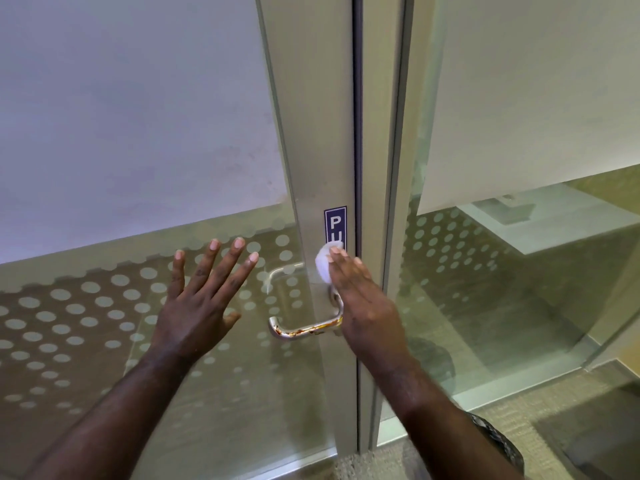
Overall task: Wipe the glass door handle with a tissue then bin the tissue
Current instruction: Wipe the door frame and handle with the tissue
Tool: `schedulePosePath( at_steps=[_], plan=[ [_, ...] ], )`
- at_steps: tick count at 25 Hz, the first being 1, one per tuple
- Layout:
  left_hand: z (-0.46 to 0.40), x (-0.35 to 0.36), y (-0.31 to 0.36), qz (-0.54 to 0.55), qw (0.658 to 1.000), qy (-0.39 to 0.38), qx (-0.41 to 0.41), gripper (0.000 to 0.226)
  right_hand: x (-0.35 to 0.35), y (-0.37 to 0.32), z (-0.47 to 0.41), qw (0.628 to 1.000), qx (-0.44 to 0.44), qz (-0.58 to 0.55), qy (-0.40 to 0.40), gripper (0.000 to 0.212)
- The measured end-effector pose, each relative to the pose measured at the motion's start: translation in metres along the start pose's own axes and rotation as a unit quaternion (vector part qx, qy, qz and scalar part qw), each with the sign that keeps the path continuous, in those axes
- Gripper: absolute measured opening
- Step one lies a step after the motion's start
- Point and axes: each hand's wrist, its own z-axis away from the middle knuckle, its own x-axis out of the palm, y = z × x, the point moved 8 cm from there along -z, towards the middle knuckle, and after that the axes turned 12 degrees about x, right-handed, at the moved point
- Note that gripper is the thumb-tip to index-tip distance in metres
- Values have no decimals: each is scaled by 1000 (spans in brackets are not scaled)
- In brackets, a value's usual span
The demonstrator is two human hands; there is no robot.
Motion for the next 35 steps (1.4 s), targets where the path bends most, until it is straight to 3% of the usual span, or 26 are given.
schedulePosePath(
  at_steps=[4, 12, 17, 20, 25, 30, 33, 35],
  plan=[
    [7, 5, 6, 0, 1000, 1, 1, 145, -7, 44, 20, 997, 63, 19, -41, 47],
    [19, 15, 11, 1, 1000, 18, -8, 139, 41, 60, 46, 954, 142, -62, -257, 54],
    [20, 20, 9, -5, 1000, 19, -2, 137, 52, 60, 57, 938, 45, -29, -343, 76],
    [21, 22, 8, -10, 1000, 18, 3, 137, 49, 66, 53, 940, -21, 11, -340, 78],
    [21, 23, 9, -17, 1000, 21, 6, 139, 52, 73, 43, 923, -135, 81, -350, 68],
    [21, 23, 8, -14, 1000, 17, 7, 140, 56, 77, 49, 899, -178, 56, -396, 71],
    [21, 23, 8, -13, 1000, 12, 7, 141, 52, 75, 43, 900, -231, 57, -365, 68],
    [20, 22, 8, -13, 1000, 10, 7, 140, 49, 70, 37, 896, -279, 76, -337, 55]
  ],
)
